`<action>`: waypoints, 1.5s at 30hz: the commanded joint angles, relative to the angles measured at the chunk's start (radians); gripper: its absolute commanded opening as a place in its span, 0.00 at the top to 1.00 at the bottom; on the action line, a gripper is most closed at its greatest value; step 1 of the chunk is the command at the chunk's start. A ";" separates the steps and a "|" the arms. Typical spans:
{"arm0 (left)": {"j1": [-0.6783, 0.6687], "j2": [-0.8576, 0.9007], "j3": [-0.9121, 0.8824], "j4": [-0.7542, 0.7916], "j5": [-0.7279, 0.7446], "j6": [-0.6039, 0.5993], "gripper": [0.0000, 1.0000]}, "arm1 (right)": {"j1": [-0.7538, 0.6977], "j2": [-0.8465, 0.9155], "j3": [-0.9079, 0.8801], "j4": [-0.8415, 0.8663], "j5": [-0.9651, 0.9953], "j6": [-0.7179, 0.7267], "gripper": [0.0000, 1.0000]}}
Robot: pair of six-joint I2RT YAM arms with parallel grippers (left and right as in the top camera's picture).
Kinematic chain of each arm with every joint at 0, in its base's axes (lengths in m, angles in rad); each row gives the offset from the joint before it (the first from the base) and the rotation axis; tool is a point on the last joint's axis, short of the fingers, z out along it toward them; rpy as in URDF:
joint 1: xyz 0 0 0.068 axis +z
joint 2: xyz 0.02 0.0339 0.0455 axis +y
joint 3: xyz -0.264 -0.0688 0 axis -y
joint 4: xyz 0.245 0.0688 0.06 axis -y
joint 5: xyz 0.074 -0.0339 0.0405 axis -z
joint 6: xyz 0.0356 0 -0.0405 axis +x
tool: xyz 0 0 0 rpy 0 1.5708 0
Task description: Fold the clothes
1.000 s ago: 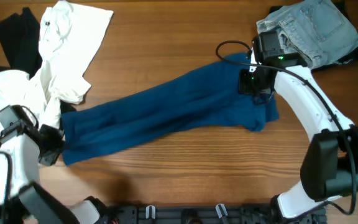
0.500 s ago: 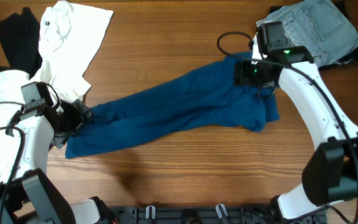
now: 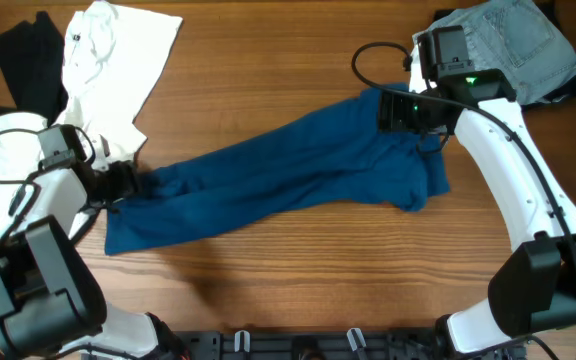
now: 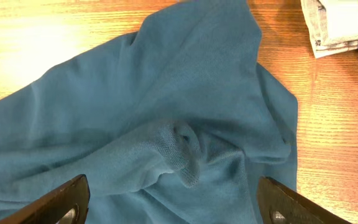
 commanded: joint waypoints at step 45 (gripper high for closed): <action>-0.671 0.158 0.639 -0.249 0.216 -0.259 0.00 | -0.006 0.126 0.008 0.072 -0.251 0.016 0.85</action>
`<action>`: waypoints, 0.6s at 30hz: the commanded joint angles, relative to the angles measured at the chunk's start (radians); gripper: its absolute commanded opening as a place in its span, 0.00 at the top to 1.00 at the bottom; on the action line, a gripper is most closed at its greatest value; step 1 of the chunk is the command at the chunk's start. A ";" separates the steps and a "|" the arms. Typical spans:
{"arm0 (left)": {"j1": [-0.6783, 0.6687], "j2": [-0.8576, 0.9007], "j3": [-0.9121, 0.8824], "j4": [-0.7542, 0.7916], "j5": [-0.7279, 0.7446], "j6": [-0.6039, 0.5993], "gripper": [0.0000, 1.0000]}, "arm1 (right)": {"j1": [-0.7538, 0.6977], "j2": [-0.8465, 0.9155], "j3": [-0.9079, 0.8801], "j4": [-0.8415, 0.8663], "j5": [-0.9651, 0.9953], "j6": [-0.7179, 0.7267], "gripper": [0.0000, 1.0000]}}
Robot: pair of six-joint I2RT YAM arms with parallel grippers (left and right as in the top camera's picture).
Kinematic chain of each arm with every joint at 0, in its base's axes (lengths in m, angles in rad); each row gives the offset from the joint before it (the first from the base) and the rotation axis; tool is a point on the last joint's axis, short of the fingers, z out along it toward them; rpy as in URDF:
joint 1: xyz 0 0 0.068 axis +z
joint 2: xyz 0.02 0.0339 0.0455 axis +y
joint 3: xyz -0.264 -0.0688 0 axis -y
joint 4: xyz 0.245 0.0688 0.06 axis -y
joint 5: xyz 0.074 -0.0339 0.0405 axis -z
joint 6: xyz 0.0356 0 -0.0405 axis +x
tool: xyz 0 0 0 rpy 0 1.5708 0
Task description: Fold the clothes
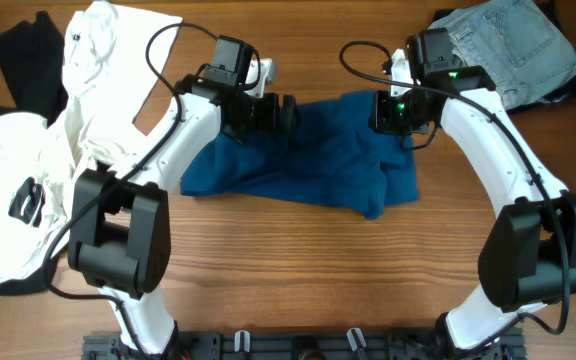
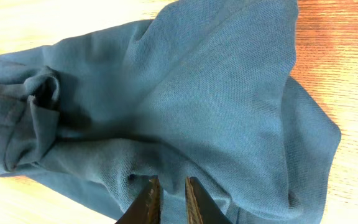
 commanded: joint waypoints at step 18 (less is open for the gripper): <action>0.053 -0.032 -0.011 -0.197 -0.213 0.074 0.48 | -0.006 0.007 0.008 0.016 -0.016 0.001 0.83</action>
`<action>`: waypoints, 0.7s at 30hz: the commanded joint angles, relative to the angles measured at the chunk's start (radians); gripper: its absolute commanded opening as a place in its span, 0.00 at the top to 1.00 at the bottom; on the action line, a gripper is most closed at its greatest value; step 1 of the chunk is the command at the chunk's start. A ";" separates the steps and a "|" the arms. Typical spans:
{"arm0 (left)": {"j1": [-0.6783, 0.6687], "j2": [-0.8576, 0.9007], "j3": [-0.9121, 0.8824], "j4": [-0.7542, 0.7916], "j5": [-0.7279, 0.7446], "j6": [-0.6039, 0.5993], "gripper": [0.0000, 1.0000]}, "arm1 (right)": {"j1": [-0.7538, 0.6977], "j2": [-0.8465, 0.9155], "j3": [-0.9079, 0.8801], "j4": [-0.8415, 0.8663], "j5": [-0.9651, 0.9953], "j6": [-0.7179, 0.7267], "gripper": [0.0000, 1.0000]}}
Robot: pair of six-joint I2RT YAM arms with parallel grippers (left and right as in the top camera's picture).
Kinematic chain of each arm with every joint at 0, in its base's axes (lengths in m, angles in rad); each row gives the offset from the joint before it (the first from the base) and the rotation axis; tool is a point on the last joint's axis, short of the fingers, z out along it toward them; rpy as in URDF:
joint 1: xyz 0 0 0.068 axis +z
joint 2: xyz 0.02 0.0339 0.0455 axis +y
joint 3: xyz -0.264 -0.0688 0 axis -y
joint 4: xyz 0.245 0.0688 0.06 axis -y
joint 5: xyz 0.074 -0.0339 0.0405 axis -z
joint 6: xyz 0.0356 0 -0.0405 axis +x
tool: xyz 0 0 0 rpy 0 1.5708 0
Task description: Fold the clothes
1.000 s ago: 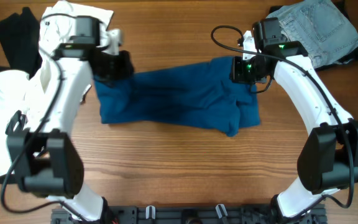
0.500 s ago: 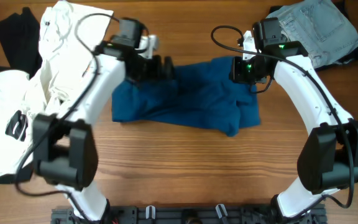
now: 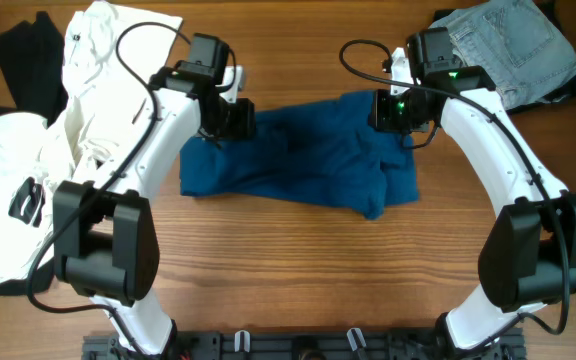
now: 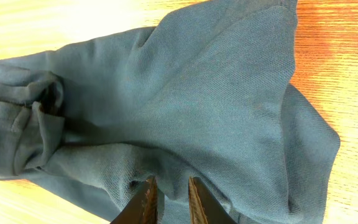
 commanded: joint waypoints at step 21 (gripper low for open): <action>-0.365 0.015 -0.152 -0.055 0.093 -0.076 0.00 | -0.119 -0.011 0.009 -0.024 -0.027 0.023 0.84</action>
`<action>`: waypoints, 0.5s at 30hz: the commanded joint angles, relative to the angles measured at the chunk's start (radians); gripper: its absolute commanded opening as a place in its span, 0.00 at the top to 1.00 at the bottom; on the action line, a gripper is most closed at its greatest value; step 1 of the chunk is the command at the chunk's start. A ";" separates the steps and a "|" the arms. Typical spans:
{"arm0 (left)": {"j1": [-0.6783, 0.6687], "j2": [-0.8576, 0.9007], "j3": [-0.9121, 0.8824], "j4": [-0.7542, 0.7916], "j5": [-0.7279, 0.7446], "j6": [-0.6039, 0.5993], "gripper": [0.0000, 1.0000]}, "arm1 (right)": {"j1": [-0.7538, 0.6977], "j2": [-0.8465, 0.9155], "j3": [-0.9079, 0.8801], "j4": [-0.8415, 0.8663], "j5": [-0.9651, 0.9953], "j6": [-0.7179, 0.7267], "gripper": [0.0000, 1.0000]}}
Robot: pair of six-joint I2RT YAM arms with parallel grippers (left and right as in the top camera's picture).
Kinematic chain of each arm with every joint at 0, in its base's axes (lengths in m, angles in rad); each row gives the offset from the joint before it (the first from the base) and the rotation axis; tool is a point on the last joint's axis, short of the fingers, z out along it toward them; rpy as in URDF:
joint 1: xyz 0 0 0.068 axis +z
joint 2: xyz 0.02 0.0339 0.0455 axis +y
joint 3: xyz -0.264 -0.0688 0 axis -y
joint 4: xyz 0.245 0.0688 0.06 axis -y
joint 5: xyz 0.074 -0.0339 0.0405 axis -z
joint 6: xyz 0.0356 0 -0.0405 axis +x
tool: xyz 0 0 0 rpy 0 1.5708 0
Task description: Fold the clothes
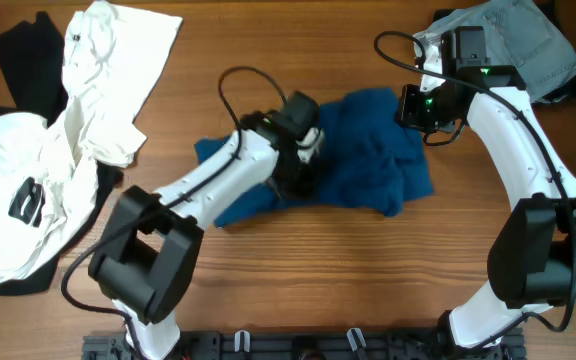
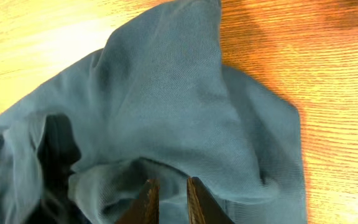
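Note:
A blue garment [image 1: 368,150] lies bunched in the middle of the wooden table [image 1: 298,280]. My right gripper [image 1: 411,107] is at its upper right edge. In the right wrist view that gripper [image 2: 169,202] is shut on a fold of the blue garment [image 2: 166,93], with cloth pinched in the narrow gap. My left gripper [image 1: 301,172] reaches down onto the middle of the garment, with its arm lying across the left half. Its fingers are dark against the cloth and their state does not show.
White clothes [image 1: 98,60] lie piled at the left, with another white piece [image 1: 8,190] nearer the front and a black garment [image 1: 23,55] at the far left corner. Folded grey jeans [image 1: 523,40] sit at the back right, just behind the right arm.
My left gripper was at the garment's upper left edge and is now over its middle. My right gripper, still shut on the cloth, is slightly further right, and the garment sits further right too.
The garment lay stretched out long, my left gripper at its left end and my right gripper open over its right end. Then the right was shut on the cloth and the left end had been brought over, bunching the garment. Now the left gripper is on its middle.

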 commanded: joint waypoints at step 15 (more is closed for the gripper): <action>0.537 -0.230 0.071 -0.182 -0.023 0.106 0.00 | -0.110 0.228 0.008 -0.127 -0.073 -0.181 0.00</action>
